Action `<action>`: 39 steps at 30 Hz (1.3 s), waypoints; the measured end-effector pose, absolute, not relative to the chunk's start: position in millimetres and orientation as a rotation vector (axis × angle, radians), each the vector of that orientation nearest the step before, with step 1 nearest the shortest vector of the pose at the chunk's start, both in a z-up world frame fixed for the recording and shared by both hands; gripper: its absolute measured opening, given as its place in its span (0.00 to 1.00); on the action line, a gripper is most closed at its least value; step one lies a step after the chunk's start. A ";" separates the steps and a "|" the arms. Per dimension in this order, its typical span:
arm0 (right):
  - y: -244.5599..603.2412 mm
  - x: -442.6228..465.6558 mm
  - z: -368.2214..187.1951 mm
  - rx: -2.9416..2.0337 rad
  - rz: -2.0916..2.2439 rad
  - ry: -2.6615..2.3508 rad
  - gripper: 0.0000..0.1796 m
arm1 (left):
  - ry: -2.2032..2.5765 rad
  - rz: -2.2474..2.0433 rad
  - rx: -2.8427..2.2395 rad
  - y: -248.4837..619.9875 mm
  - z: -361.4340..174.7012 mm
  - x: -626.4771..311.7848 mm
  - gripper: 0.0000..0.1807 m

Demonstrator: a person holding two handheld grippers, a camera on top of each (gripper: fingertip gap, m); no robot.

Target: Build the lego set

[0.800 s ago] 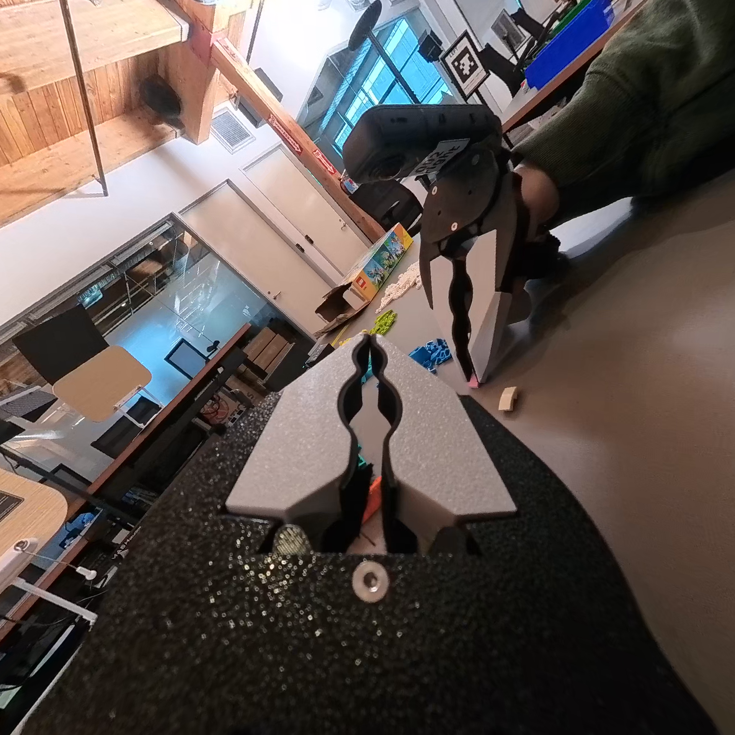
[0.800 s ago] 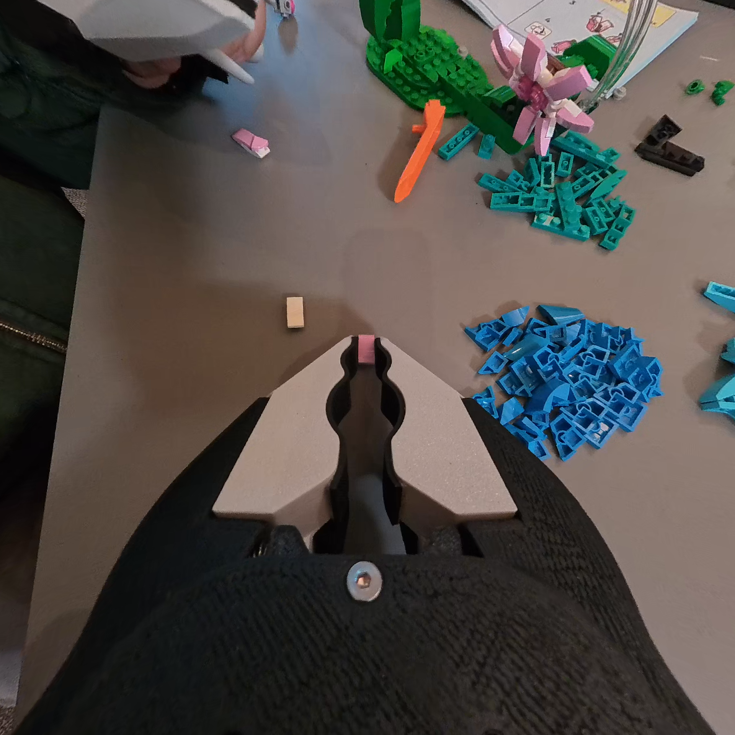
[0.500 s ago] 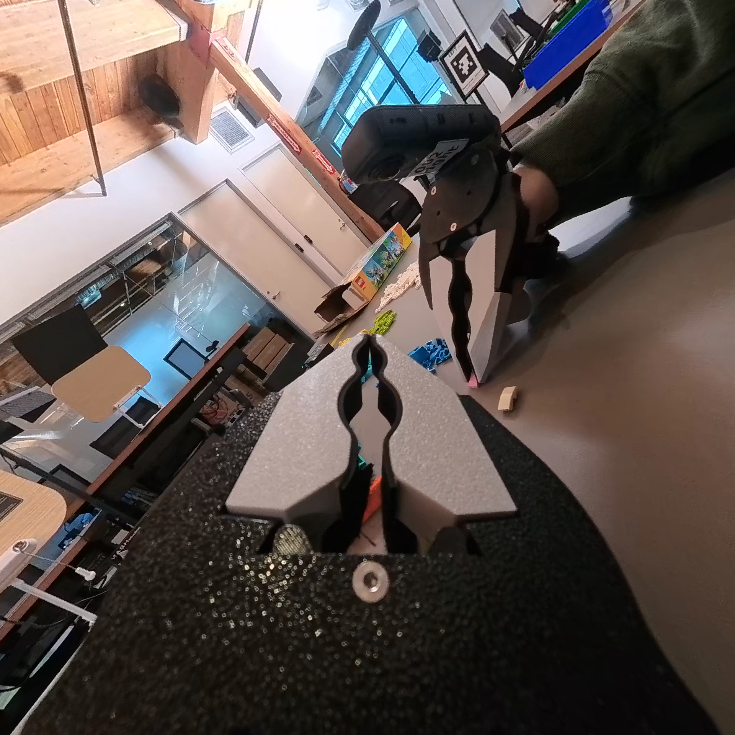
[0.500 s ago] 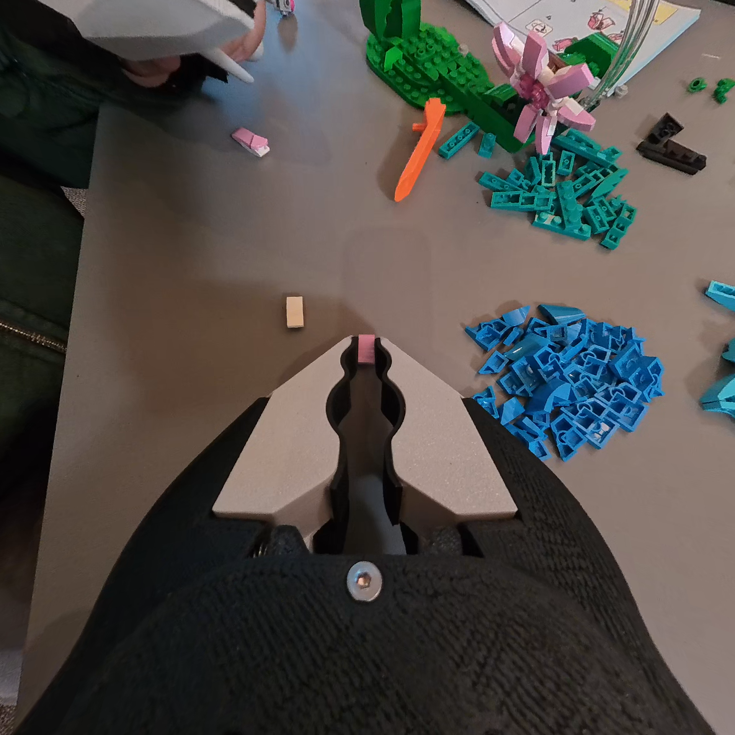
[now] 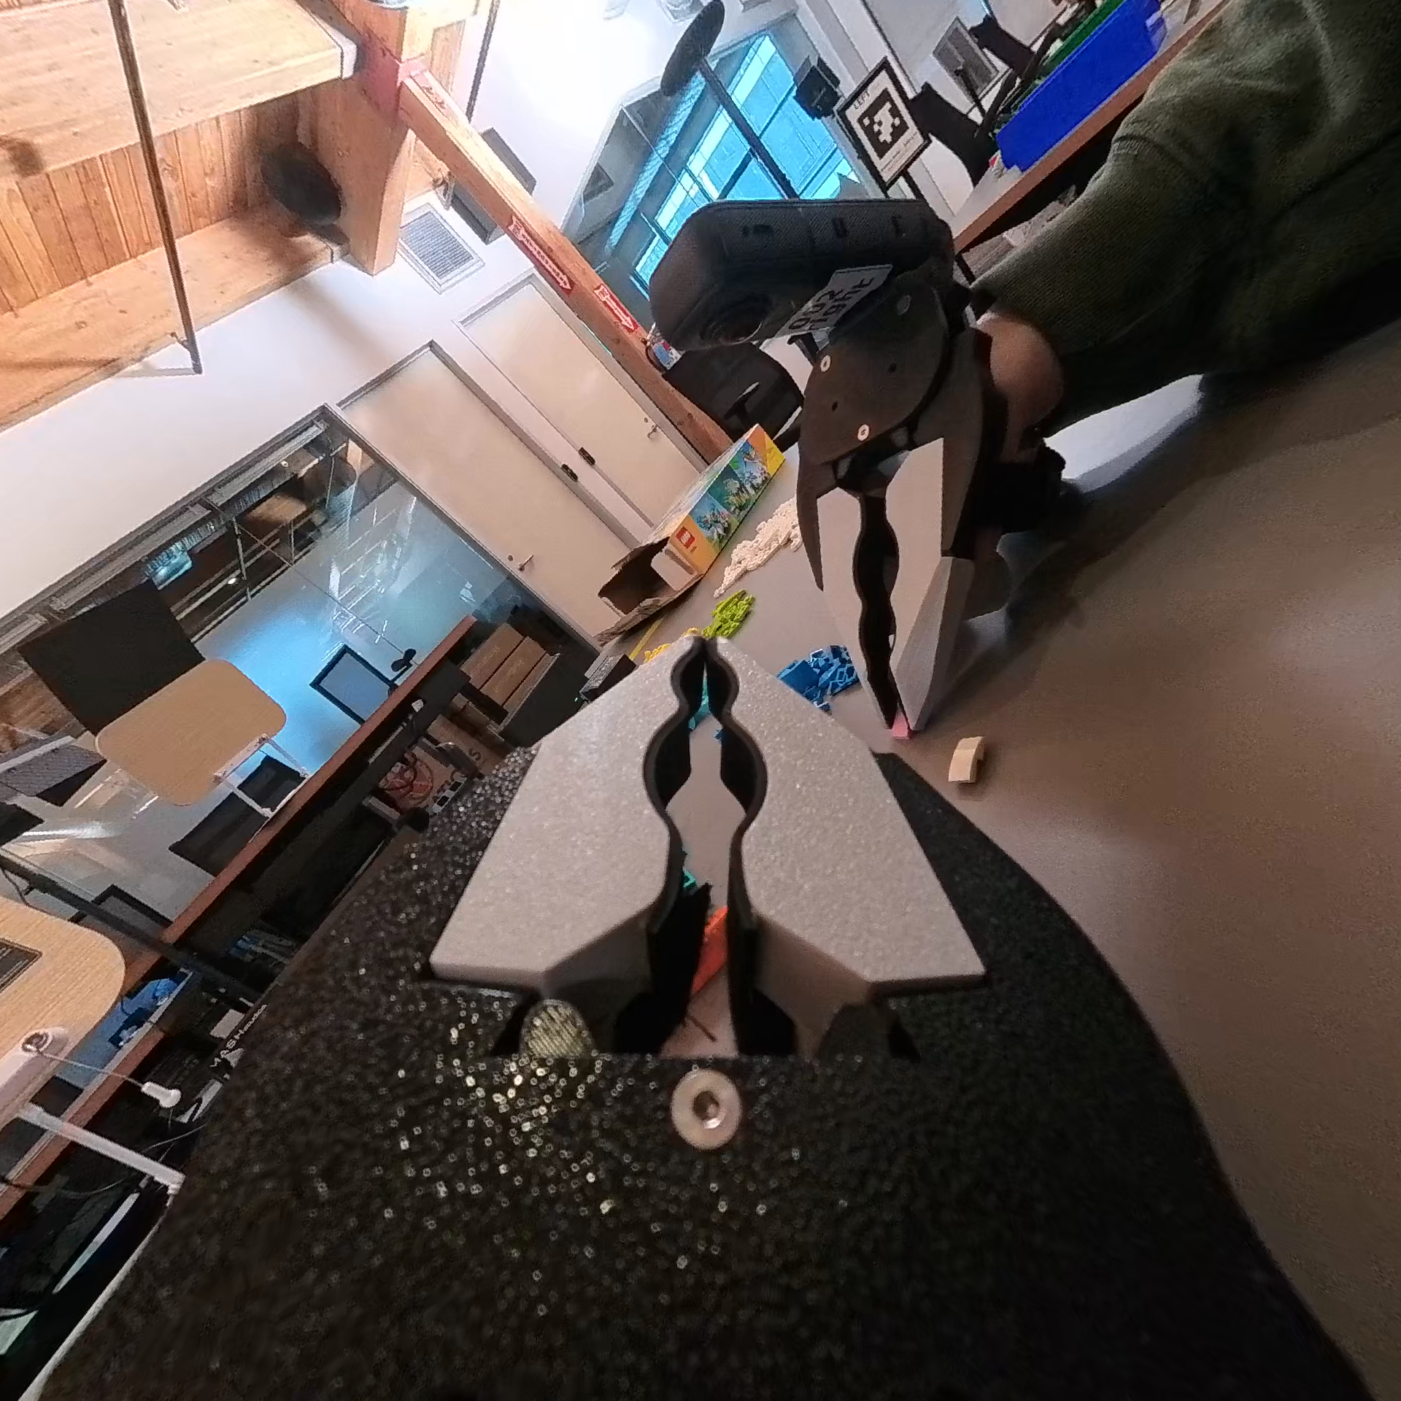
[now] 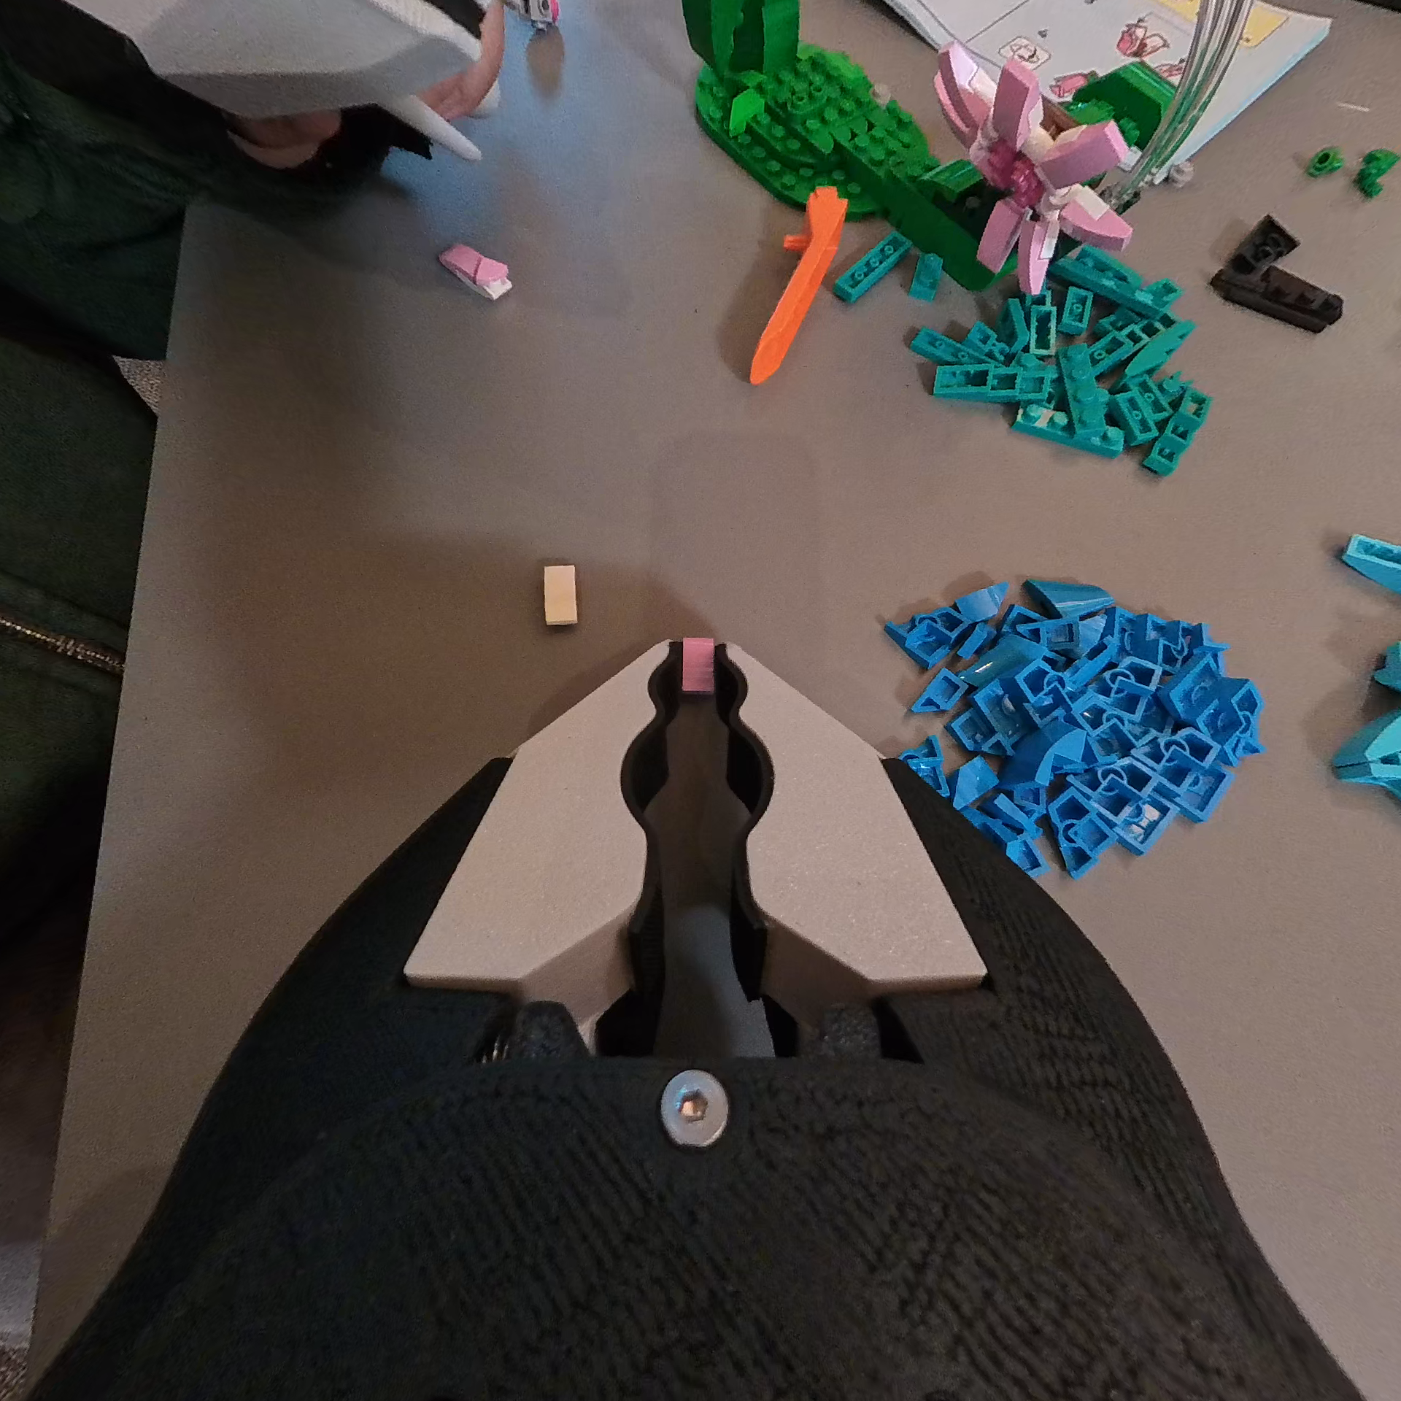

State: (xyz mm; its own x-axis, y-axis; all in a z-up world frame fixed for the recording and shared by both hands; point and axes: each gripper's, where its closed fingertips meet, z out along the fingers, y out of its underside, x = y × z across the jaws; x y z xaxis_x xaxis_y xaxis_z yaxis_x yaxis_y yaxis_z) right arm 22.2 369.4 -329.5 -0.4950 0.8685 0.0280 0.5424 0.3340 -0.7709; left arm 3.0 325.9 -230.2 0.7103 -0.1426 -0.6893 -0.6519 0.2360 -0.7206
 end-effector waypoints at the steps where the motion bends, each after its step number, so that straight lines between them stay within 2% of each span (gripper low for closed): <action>1: 369.5 22.2 -329.5 -1.240 0.999 -2.165 0.04 | 0.744 0.397 -1.312 325.9 -230.1 2.9 0.00; 28: 369.8 22.1 -329.5 -1.249 1.007 -2.165 0.05 | 0.738 0.389 -1.315 326.2 -230.5 2.9 0.00; 39: 369.3 22.9 -317.6 -1.279 1.145 -2.106 0.14 | 0.734 0.387 -1.316 326.3 -230.1 2.7 0.00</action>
